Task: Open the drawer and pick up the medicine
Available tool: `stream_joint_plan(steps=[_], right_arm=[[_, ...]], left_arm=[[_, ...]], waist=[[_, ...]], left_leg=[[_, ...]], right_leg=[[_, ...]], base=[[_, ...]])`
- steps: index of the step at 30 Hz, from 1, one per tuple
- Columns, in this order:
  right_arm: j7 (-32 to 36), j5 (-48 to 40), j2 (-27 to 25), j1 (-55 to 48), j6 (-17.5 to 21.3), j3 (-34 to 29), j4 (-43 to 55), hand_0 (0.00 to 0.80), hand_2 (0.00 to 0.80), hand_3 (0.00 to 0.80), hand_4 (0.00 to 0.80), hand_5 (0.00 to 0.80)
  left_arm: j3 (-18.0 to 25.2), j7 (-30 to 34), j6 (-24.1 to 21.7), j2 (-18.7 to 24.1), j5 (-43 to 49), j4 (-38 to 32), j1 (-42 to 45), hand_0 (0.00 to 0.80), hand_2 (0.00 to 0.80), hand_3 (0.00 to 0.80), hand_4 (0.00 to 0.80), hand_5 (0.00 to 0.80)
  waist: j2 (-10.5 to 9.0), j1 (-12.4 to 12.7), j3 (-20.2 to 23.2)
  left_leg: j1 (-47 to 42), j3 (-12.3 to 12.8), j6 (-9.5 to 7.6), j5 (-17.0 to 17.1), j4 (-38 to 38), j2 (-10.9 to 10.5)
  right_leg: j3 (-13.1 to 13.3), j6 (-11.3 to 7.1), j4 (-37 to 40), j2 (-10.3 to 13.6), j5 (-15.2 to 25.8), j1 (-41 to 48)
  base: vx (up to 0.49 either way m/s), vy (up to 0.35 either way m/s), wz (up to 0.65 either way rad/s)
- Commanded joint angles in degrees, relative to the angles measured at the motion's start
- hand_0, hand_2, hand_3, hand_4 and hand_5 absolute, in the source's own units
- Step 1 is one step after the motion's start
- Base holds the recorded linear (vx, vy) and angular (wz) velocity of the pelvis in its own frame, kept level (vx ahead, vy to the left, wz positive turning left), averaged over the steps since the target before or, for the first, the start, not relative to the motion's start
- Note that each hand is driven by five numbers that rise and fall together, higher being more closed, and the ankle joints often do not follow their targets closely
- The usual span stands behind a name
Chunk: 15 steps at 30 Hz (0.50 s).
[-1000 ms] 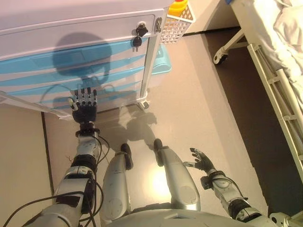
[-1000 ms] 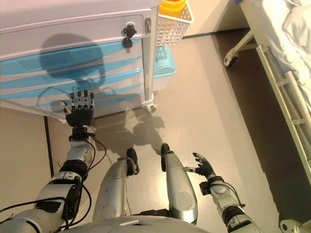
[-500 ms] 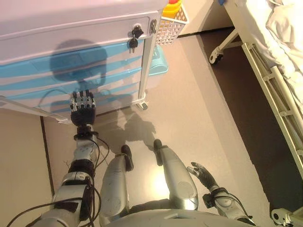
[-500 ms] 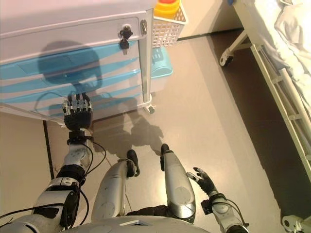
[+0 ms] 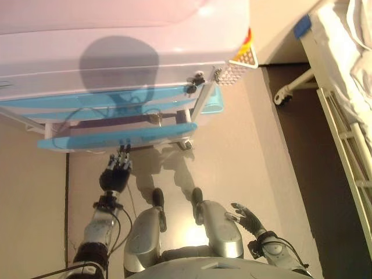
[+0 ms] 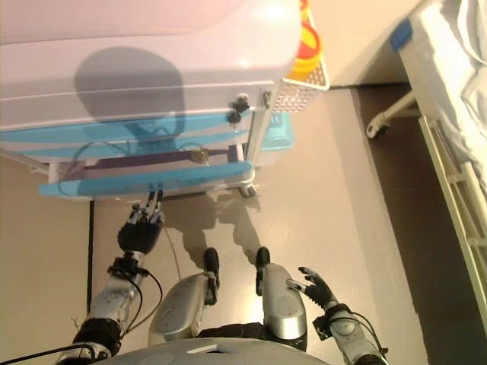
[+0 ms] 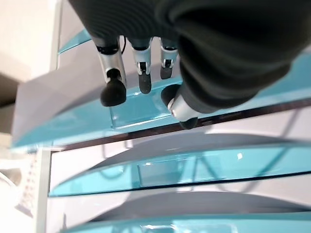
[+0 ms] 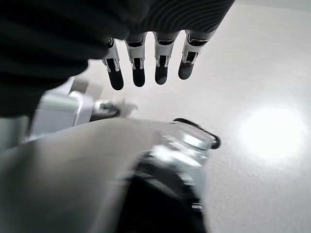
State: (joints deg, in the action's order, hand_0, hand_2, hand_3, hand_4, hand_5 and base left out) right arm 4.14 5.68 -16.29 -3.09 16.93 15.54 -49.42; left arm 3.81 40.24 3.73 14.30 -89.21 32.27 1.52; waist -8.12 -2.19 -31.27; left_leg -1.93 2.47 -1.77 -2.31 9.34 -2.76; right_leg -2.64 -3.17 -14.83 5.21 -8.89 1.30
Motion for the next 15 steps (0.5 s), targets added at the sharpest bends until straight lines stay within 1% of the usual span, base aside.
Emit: stream_joint_plan(steps=[1, 2, 3, 4, 6, 8, 9, 10, 11, 12, 15], right_arm=[[2.6, 2.0, -3.5, -2.8, -0.5, -1.1, -2.8, 0.000, 0.000, 0.000, 0.000, 0.000], [2.9, 2.0, -3.7, -2.2, -0.6, -1.3, -3.1, 0.000, 0.000, 0.000, 0.000, 0.000], [4.2, 2.3, -4.7, -0.8, -0.6, -2.1, -3.8, 0.000, 0.000, 0.000, 0.000, 0.000], [5.1, 2.5, -5.2, 0.1, -0.7, -2.4, -4.2, 0.000, 0.000, 0.000, 0.000, 0.000], [6.0, 2.6, -5.8, 1.1, -0.3, -3.0, -4.7, 0.000, 0.000, 0.000, 0.000, 0.000], [6.8, 2.7, -6.3, 2.2, -0.1, -3.5, -5.4, 0.000, 0.000, 0.000, 0.000, 0.000], [7.0, 2.3, -6.5, 3.0, 0.4, -3.8, -6.5, 0.000, 0.000, 0.000, 0.000, 0.000], [7.1, 2.1, -6.5, 3.4, 0.8, -3.9, -7.1, 0.000, 0.000, 0.000, 0.000, 0.000], [7.1, 2.0, -6.4, 3.8, 1.2, -4.0, -7.9, 0.000, 0.000, 0.000, 0.000, 0.000], [6.8, 1.6, -6.1, 4.3, 2.2, -4.2, -9.4, 0.000, 0.000, 0.000, 0.000, 0.000], [6.1, 0.7, -5.2, 5.0, 3.9, -4.7, -12.3, 0.000, 0.000, 0.000, 0.000, 0.000]], left_arm=[[0.8, 30.0, 1.1, -1.3, 0.4, -20.1, -3.5, 0.800, 0.800, 0.800, 0.800, 0.800], [0.6, 30.6, 1.3, -1.6, 0.9, -18.4, -2.7, 0.800, 0.800, 0.800, 0.800, 0.800], [-0.1, 32.3, 3.4, -1.9, 1.3, -12.9, -0.2, 0.800, 0.800, 0.800, 0.800, 0.800], [-0.6, 33.2, 4.4, -2.2, 2.0, -9.1, 1.4, 0.800, 0.800, 0.800, 0.800, 0.800], [-0.8, 33.1, 5.8, -2.2, 2.6, -4.4, 3.2, 0.800, 0.800, 0.800, 0.800, 0.800], [-0.5, 33.1, 8.0, -2.6, 2.9, 2.8, 5.6, 0.800, 0.800, 0.800, 0.800, 0.800], [0.0, 31.5, 9.3, -2.8, 3.5, 7.4, 7.0, 0.800, 0.800, 0.800, 0.800, 0.800], [0.5, 30.3, 10.4, -3.0, 3.2, 9.8, 7.6, 0.800, 0.800, 0.800, 0.800, 0.800], [0.9, 27.5, 10.6, -3.2, 3.4, 11.9, 8.3, 0.800, 0.800, 0.800, 0.800, 0.800], [2.3, 23.7, 12.1, -3.4, 4.2, 15.7, 9.4, 0.800, 0.800, 0.800, 0.800, 0.800], [5.6, 14.2, 13.7, -4.1, 6.3, 21.9, 11.4, 0.800, 0.800, 0.800, 0.800, 0.800]], waist=[[6.72, 2.6, 13.0], [6.79, 2.8, 13.0], [6.85, 3.7, 13.2], [6.88, 4.3, 13.3], [6.82, 5.0, 13.3], [6.76, 6.0, 13.2], [6.73, 6.7, 13.2], [6.68, 7.0, 13.2], [6.61, 7.4, 13.2], [6.46, 8.0, 13.2], [6.29, 9.3, 13.6]], left_leg=[[3.8, -1.5, 1.29, -2.1, 3.7, -0.9], [3.7, -1.6, 1.53, -1.8, 3.4, -0.8], [3.4, -2.1, 2.13, -1.3, 2.8, -0.4], [3.3, -2.3, 2.52, -0.9, 2.4, -0.1], [3.3, -2.7, 2.90, -0.6, 2.2, 0.0], [3.3, -2.9, 3.14, -0.5, 2.1, 0.1], [3.2, -3.1, 3.24, -0.5, 2.0, 0.2], [3.2, -3.2, 3.31, -0.5, 2.0, 0.1], [3.3, -3.3, 3.39, -0.4, 2.1, 0.1], [3.3, -3.5, 3.45, -0.4, 1.9, 0.0], [3.1, -4.0, 3.64, -0.3, 1.4, -0.2]], right_leg=[[-1.7, 2.07, 1.8, -4.4, 2.7, 0.5], [-2.0, 2.15, 2.3, -4.5, 2.7, 0.9], [-2.8, 2.29, 3.3, -4.5, 2.9, 1.7], [-3.5, 2.41, 3.9, -4.5, 3.1, 2.2], [-4.4, 2.53, 4.7, -4.4, 3.3, 2.8], [-5.5, 2.66, 5.3, -4.3, 3.4, 3.1], [-6.3, 2.78, 5.8, -4.2, 3.5, 3.4], [-6.8, 2.82, 6.0, -4.1, 3.5, 3.6], [-7.1, 2.84, 6.2, -4.1, 3.6, 3.7], [-7.8, 2.91, 6.7, -4.1, 3.6, 4.0], [-9.1, 2.96, 7.7, -4.0, 3.5, 4.6]], base=[[-0.063, -0.044, 0.38], [-0.097, -0.057, 0.34], [-0.117, -0.072, 0.32], [-0.118, -0.079, 0.38], [-0.093, -0.075, 0.28], [-0.108, -0.095, 0.18], [-0.091, -0.095, 0.21], [-0.083, -0.095, 0.15], [-0.075, -0.096, 0.16], [-0.072, -0.094, 0.28], [-0.058, -0.080, 0.35]])
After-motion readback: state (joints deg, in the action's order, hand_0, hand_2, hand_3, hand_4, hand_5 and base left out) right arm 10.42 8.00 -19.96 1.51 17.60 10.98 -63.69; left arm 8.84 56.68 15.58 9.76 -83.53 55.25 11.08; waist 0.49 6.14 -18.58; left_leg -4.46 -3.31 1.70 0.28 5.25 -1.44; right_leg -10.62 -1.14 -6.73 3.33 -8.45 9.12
